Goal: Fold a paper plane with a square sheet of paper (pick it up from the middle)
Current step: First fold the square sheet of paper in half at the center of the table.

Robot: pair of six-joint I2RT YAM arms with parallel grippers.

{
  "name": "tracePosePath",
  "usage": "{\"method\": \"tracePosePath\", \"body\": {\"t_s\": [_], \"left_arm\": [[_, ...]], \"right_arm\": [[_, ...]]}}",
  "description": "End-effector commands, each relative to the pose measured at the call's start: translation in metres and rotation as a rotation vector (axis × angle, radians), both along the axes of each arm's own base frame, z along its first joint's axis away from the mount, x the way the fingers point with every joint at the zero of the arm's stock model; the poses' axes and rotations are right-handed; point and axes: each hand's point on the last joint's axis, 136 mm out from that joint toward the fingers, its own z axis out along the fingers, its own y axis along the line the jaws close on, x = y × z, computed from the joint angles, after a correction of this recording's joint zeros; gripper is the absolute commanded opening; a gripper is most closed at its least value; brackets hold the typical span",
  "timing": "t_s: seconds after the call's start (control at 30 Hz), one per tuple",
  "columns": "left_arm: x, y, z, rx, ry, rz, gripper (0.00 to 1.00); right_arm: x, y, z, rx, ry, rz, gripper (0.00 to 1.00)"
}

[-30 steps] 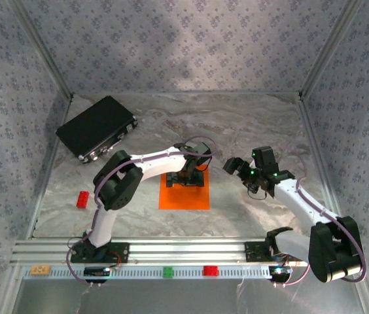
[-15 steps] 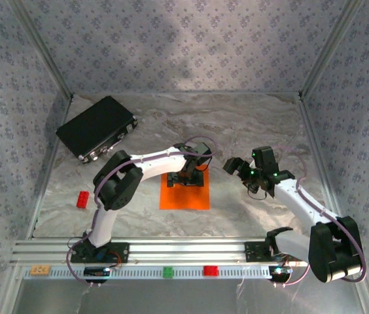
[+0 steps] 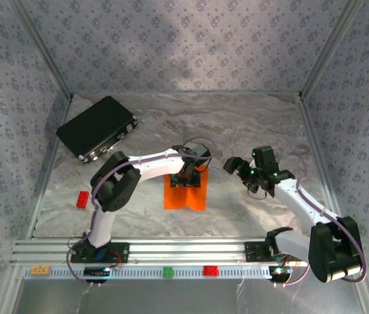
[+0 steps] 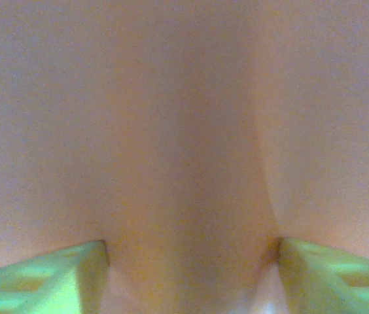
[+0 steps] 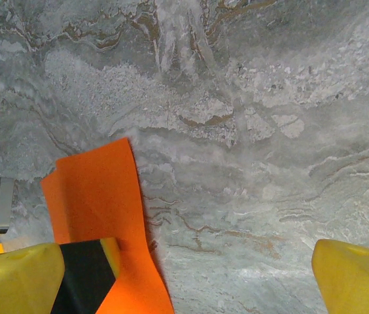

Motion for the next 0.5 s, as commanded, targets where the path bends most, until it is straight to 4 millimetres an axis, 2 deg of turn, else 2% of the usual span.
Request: {"method": "tracePosePath", "body": {"t_s": [0.0, 0.13, 0.33, 0.47], "left_arm": [[-0.004, -0.006, 0.001, -0.045, -0.022, -0.038, 0.61], [0.003, -0.008, 0.016, -0.087, -0.086, -0.042, 0.51], [0.008, -0.01, 0.037, -0.159, -0.157, -0.04, 0.42], [0.008, -0.033, 0.058, -0.364, -0.156, -0.05, 0.42]], "right_arm": [[0.002, -0.002, 0.01, -0.013, -0.01, -0.011, 0.99], [0.002, -0.003, 0.01, -0.014, -0.012, -0.016, 0.99], [0.003, -0.005, 0.012, -0.017, -0.012, -0.025, 0.99], [0.002, -0.008, 0.014, -0.027, -0.014, -0.038, 0.99]]}}
